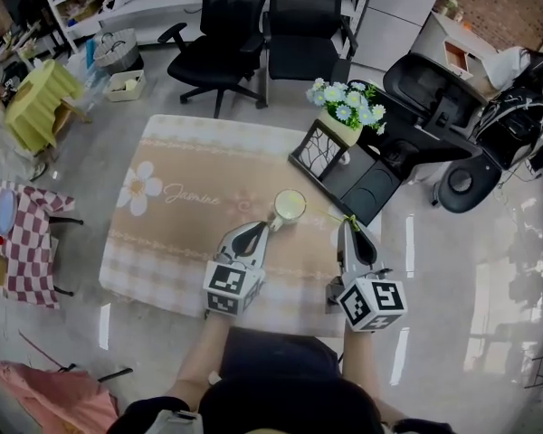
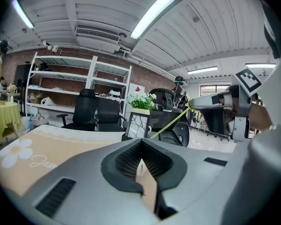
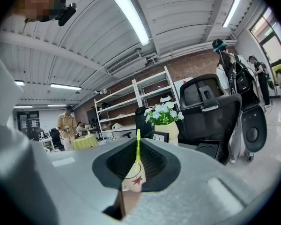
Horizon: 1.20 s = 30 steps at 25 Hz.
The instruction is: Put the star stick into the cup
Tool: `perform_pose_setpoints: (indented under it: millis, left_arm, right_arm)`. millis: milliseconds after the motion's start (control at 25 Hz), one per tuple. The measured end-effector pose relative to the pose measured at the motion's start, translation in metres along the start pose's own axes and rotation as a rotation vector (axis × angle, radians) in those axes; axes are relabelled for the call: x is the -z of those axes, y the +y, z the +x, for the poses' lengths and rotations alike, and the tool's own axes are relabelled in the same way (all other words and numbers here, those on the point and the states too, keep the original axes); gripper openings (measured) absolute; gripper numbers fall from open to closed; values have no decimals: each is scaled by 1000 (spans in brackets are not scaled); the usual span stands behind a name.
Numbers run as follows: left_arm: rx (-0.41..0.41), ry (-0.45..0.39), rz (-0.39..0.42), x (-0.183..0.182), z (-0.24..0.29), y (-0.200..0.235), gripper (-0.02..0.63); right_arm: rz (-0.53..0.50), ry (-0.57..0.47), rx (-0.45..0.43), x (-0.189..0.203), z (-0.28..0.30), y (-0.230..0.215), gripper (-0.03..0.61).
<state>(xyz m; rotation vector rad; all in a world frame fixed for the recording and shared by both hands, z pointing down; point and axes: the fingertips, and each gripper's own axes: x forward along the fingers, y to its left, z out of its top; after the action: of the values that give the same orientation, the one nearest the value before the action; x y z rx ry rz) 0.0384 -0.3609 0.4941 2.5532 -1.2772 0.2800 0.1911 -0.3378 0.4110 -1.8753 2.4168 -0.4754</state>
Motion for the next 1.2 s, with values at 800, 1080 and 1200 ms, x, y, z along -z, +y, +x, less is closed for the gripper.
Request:
perform_pose_setpoints:
  millis: [800,1080,1200]
  left_arm:
    - [-4,46,-25,24,19,14,9]
    - [-4,60,-30,30,23,17,9]
    - [0,58,-35,30,25,16,9]
  right_arm:
    - [26,47,-16,23,29,-8,20]
    - [37,45,-30,29,34,-6,19]
    - [36,46,-47,28,35,-5,20]
